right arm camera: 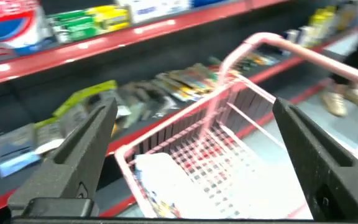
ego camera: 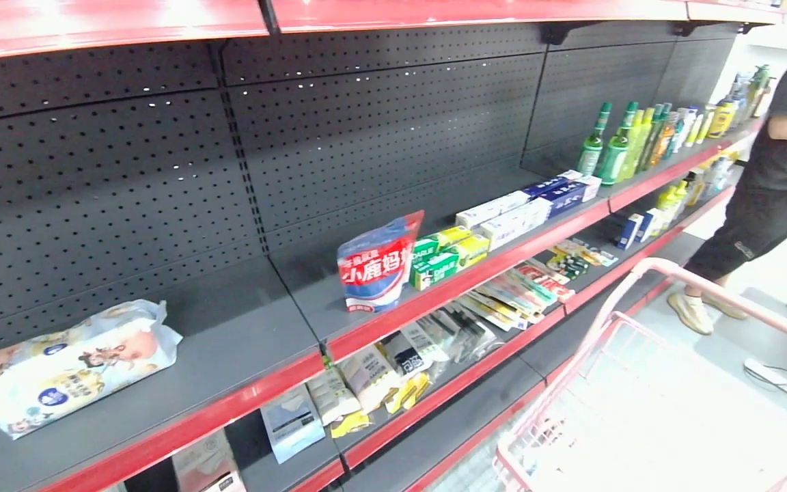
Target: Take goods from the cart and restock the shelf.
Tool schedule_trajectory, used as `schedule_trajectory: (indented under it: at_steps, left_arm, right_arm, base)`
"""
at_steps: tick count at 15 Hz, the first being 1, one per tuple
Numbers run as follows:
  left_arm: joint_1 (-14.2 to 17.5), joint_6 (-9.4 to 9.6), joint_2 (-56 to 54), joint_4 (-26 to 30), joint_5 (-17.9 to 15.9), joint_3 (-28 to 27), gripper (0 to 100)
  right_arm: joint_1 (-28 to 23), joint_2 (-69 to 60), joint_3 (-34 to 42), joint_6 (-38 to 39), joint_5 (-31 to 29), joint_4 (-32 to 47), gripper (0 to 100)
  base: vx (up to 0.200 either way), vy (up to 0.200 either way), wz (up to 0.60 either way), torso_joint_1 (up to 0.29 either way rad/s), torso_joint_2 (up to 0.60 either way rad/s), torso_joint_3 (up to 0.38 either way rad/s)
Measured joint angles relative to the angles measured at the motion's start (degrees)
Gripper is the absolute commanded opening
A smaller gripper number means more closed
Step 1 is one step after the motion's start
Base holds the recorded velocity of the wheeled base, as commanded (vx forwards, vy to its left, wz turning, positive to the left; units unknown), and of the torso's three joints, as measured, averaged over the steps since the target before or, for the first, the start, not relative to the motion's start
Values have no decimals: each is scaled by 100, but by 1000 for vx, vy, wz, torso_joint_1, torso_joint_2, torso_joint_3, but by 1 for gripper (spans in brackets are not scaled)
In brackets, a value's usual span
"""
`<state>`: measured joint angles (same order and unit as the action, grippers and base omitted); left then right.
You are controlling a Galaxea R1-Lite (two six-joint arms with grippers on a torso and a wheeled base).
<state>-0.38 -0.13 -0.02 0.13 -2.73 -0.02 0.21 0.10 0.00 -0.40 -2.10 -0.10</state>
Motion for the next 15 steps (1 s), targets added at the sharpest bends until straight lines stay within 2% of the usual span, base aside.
schedule_trajectory:
  at_steps: [6,7,9,12,15]
  left_arm:
    - [2,0,0,-4,0,0,100]
    - [0,-2,0,-4,2,0,100]
    - [5,-2,0,-4,2,0,100]
    - [2,-7,0,-4,0,0,100]
    - [2,2,0,-4,-2,-2,100]
  right_arm:
    - [-130,207,-21,-26,22,-26,100]
    - [-139,277,-137,72,73,-30,100]
    - [-73,729,-877,573,87,-45,100]
    - [1,2487,-1972,1133,101,-146,100]
    - [-7,4992,-2505,1225,166,-263,100]
  base:
    - [0,0,0,0,0,0]
    - [0,0,0,0,0,0]
    - [0,0,0,0,0,0]
    - [0,0,0,0,0,0]
    - [0,0,0,0,0,0]
